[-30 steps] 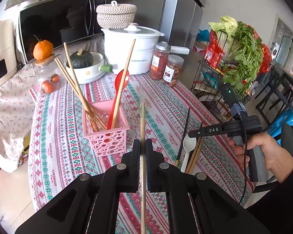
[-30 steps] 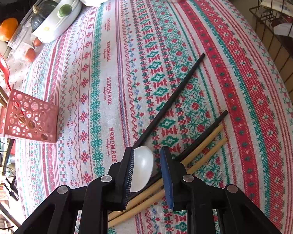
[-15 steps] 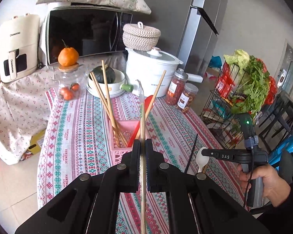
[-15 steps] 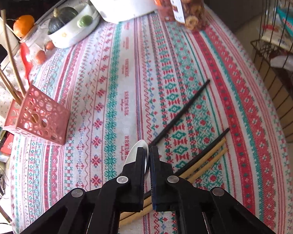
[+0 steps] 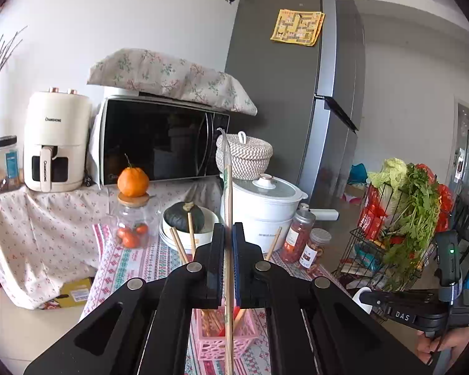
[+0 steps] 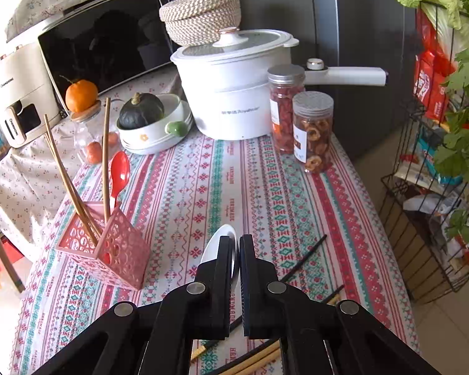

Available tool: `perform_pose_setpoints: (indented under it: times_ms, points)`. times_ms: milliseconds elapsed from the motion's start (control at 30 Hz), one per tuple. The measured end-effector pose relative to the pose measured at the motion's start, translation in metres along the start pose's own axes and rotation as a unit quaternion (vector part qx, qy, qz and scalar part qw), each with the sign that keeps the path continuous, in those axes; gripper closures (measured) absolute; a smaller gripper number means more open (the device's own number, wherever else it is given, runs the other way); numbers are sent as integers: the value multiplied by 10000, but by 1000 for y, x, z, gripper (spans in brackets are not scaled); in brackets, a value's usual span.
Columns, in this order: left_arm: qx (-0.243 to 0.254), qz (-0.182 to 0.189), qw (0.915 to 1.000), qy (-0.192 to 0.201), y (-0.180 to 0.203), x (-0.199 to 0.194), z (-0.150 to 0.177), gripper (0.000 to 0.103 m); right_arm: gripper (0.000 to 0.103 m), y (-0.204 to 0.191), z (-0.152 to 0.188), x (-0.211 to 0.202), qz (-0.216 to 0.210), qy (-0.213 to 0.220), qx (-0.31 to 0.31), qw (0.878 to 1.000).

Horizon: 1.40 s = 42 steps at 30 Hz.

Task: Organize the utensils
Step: 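Lower the wooden chopstick into the pink basket with the left tool while the right tool carries the spoon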

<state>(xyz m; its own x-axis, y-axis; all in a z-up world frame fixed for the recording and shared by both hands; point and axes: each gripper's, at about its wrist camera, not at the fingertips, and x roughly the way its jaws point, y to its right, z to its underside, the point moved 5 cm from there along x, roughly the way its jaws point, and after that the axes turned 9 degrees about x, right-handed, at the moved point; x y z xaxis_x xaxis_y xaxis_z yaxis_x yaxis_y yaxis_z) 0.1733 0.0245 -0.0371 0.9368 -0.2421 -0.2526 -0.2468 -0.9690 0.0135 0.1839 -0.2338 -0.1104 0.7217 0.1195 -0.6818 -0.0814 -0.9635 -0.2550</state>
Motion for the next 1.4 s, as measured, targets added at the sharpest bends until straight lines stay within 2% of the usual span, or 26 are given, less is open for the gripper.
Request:
perform_pose_setpoints:
  times_ms: [133,367,567,767,1033,1100,1167,1200,1400]
  points:
    - [37,-227,9993,298,1,19,-1,98,100,1,-4,1,15,59,32,10000]
    - [-15,-533,9977,425,-1,53,14,98,100,3,-7,2,-10,138,80,9999]
    - [29,-813,9954,500,-5,66,31,98,100,1,-8,4,21,206,37,9998]
    - [-94,-783,9967,173,-8,76,57,97,100,0,-8,4,122,333,28,9994]
    - [-52,-587,9971,-488,-2,77,63,95,100,-14,-17,-7,105,642,-46,9979]
    - [-40,-565,9964,-633,-2,73,61,91,99,-21,-21,-11,58,750,-42,9972]
    - [-32,-553,9948,-856,-2,69,61,67,99,-28,-24,-15,9,862,-39,9963]
    - [-30,-553,9938,-969,-2,67,61,62,99,-31,-27,-18,-6,928,-40,9957]
    - [181,-520,9828,-1762,-6,42,62,52,99,-53,-40,-29,-117,1435,15,9896]
